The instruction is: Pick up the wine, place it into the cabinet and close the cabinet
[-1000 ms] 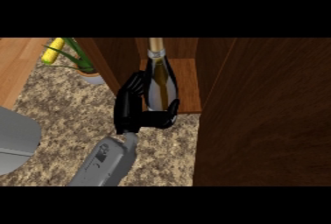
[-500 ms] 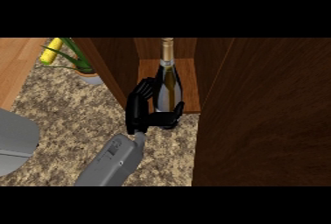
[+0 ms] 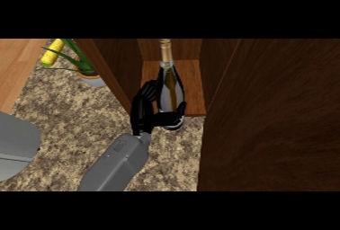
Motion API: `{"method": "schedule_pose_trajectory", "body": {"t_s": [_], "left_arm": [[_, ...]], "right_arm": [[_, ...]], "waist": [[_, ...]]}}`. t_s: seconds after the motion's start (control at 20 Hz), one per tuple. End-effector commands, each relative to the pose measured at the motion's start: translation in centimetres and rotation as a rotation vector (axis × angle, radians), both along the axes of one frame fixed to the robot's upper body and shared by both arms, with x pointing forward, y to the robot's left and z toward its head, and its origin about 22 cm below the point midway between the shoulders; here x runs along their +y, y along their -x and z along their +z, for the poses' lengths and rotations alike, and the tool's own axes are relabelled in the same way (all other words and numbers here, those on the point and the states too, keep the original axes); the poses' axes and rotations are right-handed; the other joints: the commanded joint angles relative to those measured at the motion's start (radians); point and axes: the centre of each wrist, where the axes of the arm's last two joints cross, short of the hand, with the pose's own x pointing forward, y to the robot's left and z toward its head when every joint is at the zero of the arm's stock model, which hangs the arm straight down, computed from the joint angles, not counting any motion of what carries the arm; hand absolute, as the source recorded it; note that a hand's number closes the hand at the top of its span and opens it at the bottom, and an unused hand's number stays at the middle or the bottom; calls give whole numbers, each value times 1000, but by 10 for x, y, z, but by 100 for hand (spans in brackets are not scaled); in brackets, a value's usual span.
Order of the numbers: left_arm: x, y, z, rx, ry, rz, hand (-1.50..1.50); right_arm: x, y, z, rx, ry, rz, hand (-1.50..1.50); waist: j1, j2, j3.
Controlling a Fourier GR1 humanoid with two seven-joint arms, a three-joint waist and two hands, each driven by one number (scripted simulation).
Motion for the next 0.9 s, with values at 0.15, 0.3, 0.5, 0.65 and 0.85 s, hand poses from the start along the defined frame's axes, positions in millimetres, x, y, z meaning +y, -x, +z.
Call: {"method": "schedule_pose_trajectory", "body": {"t_s": [0.15,0.3,0.5,0.65,0.85], "left_arm": [[3,-24,-1,23,20,28,150],[-6,-36,14,32,17,25,150],[-6,-64,40,33,47,46,150],[-3,-58,27,47,36,42,150],[-6,-76,45,34,34,63,150]], "right_arm": [[-11,37,31,-52,-69,69,-150],[-8,39,31,-44,-63,56,-150],[-10,27,26,-56,-62,59,-150],[-11,25,22,-54,-78,41,-150],[-6,24,23,-56,-81,52,-150]], "waist": [[-6,2,0],[-7,1,0],[-2,3,1],[9,0,1],[5,3,0]]}}
